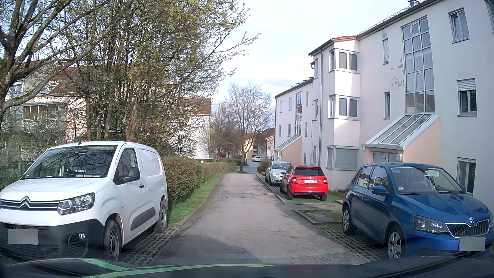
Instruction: Follow the waypoints while adhering to traffic rules and regulations
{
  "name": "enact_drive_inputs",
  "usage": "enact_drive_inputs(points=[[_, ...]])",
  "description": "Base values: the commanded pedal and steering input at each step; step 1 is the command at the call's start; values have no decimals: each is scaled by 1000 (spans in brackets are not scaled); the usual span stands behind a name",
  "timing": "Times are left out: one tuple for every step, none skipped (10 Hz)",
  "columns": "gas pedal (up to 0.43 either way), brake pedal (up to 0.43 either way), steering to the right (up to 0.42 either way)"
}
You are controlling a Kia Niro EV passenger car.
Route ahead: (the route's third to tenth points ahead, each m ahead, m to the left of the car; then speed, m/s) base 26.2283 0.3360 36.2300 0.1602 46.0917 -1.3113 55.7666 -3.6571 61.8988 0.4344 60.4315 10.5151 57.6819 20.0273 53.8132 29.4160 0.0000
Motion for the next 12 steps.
enact_drive_inputs(points=[[0, 152, 9], [0, 116, 9], [0, 98, 8], [0, 85, 8], [0, 79, 9], [0, 67, 7], [0, 43, 1], [0, 12, 0], [0, 12, 0], [0, 12, 0], [0, 12, 0], [0, 12, 0]])
